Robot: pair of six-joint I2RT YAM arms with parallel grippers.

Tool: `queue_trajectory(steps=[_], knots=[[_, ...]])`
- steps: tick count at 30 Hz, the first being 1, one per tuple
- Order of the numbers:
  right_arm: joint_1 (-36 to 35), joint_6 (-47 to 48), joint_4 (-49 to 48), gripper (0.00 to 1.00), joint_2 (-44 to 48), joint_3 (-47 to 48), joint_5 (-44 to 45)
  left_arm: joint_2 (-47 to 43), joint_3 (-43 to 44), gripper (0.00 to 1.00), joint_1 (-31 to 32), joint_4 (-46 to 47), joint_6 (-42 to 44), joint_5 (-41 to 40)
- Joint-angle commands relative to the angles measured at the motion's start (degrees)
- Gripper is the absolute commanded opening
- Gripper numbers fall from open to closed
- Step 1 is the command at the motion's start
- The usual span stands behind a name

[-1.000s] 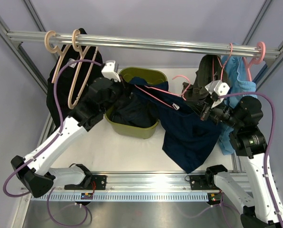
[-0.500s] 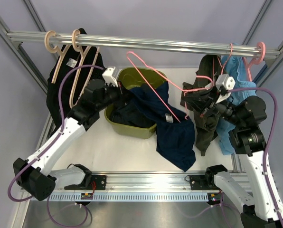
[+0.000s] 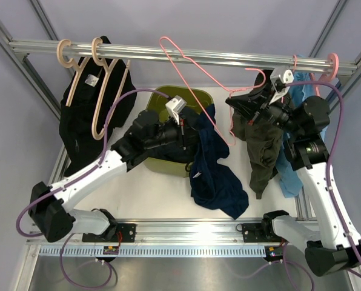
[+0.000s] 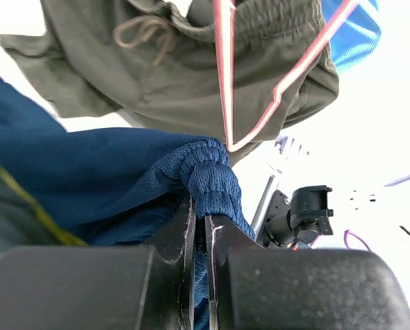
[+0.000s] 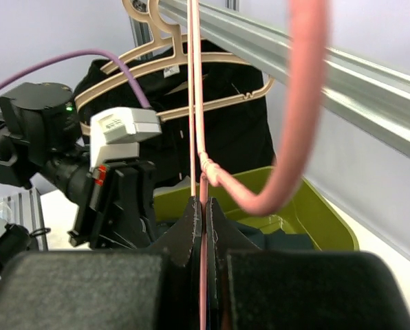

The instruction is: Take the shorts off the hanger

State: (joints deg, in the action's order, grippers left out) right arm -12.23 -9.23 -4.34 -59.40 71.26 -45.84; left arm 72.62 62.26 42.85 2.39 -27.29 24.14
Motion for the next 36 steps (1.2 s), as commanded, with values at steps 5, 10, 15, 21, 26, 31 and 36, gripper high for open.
queue_trajectory(steps=[5,10,15,21,26,31,36], knots=[[-0.16,8.71,16.01,0.00,10.87,-0.78,8.47,5.60,4.89,0.26,3.64,9.12,-1.80,5.04],[-0.16,6.86,25.93,0.00,13.16,0.19,19.72,3.07,1.56,0.59,4.17,8.86,-0.75,3.73],[-0.25,8.00,33.94,0.00,13.08,1.24,20.53,-3.35,-1.79,0.71,4.08,4.66,2.84,-2.07],[-0.16,11.14,42.48,0.00,7.72,5.37,25.72,-11.44,-3.28,0.80,4.08,-0.54,6.36,-9.28],[-0.16,11.96,43.37,0.00,4.20,8.88,29.49,-16.63,-6.44,0.85,4.08,-1.16,7.16,-13.15],[-0.25,11.52,39.76,0.00,2.01,11.79,30.73,-18.92,-8.20,0.87,4.00,-1.16,6.72,-14.03],[-0.25,11.43,36.96,0.00,-0.89,16.53,33.01,-20.06,-10.14,0.86,4.08,0.07,5.67,-14.30]])
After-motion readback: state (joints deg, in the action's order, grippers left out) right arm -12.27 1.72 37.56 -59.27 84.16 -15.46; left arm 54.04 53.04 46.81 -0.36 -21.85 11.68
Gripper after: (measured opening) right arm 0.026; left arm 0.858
